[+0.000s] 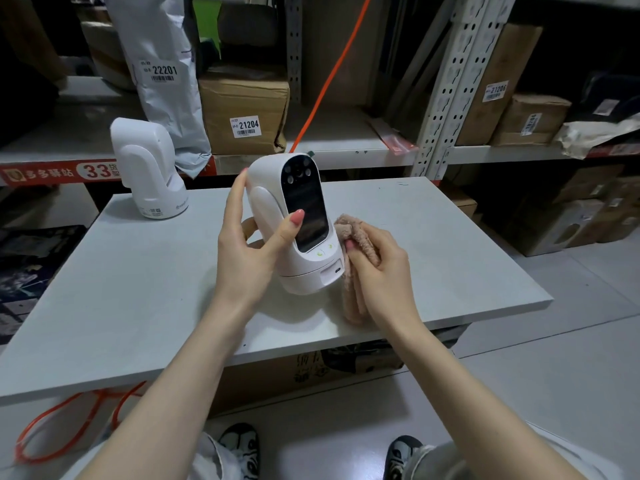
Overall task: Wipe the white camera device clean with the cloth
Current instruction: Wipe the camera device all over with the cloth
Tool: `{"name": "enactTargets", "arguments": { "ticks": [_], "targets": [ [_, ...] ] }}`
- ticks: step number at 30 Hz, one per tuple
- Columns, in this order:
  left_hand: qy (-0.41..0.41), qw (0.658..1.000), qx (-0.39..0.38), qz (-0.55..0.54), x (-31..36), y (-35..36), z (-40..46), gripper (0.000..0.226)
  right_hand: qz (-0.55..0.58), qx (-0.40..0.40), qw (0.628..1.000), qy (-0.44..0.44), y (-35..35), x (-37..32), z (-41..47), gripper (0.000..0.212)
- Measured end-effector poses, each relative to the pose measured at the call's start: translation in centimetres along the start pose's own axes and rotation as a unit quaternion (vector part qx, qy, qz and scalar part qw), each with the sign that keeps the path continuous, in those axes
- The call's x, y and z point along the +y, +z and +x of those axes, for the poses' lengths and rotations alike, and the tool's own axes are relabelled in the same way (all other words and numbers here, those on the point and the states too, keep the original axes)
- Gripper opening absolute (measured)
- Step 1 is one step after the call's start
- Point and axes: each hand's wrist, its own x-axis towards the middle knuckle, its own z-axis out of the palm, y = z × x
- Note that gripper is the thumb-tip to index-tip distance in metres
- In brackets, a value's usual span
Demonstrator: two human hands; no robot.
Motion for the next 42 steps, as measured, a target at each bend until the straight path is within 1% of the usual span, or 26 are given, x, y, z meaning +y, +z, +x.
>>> {"name": "enactTargets", "arguments": {
  "ticks": [5,8,11,15,18,23,26,29,34,38,40,42],
  "targets": [
    [0.005,1.000,-0.026,0.005,0.2,0.0,0.1,0.086,-0.001,0.006,0.999,-0.044,0.2,-0.3,-1.2,0.031],
    [0.010,0.998,-0.057,-0.003,0.1,0.0,0.2,0.084,0.006,0.011,1.000,-0.022,-0.1,-0.1,-0.6,0.031],
    [0.008,0.997,-0.079,-0.019,0.1,0.1,0.2,0.078,0.029,0.015,0.999,0.032,-0.2,0.3,0.2,0.029],
    [0.008,0.993,-0.117,-0.031,0.3,0.7,0.0,0.082,0.063,0.023,0.994,0.085,-0.5,1.1,0.9,0.029],
    [0.005,0.987,-0.158,-0.036,-0.2,0.8,0.3,0.088,0.085,0.030,0.992,0.088,-0.8,1.0,0.8,0.029],
    [0.004,0.978,-0.208,-0.026,-0.1,1.2,0.3,0.073,0.104,0.052,0.991,0.061,-1.2,0.1,0.8,0.028],
    [0.010,0.973,-0.228,-0.015,0.1,1.6,0.4,0.067,0.100,0.065,0.993,0.028,-1.6,-0.7,1.0,0.029],
    [0.022,0.972,-0.234,-0.015,0.2,1.7,0.6,0.057,0.094,0.059,0.994,-0.013,-1.8,-1.3,1.0,0.029],
    [0.030,0.982,-0.182,-0.042,0.2,1.0,1.3,0.044,0.049,0.034,0.993,-0.100,-1.2,-1.5,0.6,0.028],
    [0.014,0.987,-0.158,-0.020,0.4,1.0,1.3,0.033,0.014,0.031,0.986,-0.162,-0.5,-1.2,0.3,0.032],
    [0.011,0.991,-0.136,-0.007,0.5,0.9,1.3,0.035,-0.026,0.019,0.977,-0.212,-0.3,-0.9,0.1,0.035],
    [0.015,0.994,-0.111,0.004,0.4,0.7,1.5,0.040,-0.060,0.009,0.963,-0.264,0.0,-0.5,-0.1,0.032]
  ]
}}
